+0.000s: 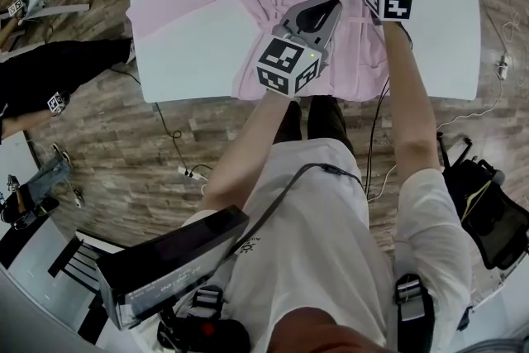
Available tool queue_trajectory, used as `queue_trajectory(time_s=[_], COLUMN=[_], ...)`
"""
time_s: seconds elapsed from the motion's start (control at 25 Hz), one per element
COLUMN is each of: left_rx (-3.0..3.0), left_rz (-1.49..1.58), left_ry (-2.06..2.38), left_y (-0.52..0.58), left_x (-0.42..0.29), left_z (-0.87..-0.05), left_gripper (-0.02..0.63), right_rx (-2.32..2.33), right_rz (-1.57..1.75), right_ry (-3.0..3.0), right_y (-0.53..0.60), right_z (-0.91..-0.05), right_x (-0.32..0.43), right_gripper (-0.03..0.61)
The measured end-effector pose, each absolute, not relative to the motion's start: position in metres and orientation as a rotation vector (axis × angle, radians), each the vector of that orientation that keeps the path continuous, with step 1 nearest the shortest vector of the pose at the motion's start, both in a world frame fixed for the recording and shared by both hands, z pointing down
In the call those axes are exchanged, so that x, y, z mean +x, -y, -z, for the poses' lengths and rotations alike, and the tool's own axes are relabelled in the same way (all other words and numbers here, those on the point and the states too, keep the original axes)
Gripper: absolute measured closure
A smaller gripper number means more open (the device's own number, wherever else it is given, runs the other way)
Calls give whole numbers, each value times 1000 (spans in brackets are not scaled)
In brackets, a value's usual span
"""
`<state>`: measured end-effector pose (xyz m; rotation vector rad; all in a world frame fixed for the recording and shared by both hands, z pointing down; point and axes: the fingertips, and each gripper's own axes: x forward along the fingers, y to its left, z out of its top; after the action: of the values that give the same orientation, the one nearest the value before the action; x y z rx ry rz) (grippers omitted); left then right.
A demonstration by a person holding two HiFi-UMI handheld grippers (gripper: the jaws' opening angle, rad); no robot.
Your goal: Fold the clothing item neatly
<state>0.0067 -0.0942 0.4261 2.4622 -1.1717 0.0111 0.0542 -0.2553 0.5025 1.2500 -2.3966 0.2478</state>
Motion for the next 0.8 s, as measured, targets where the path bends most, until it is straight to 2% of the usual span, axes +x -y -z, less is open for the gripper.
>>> queue_trajectory(time_s=[0.8], left_rx=[2409], left_rz=[-8], left_ry=[1249], left_y=[91], left_x=[-31], left_z=[-435], left_gripper=[612], right_rx=[1120], right_rz=[-261], right_ry=[2450], right_y=[246], right_z=[-515], right_x=[-19], right_gripper=[528])
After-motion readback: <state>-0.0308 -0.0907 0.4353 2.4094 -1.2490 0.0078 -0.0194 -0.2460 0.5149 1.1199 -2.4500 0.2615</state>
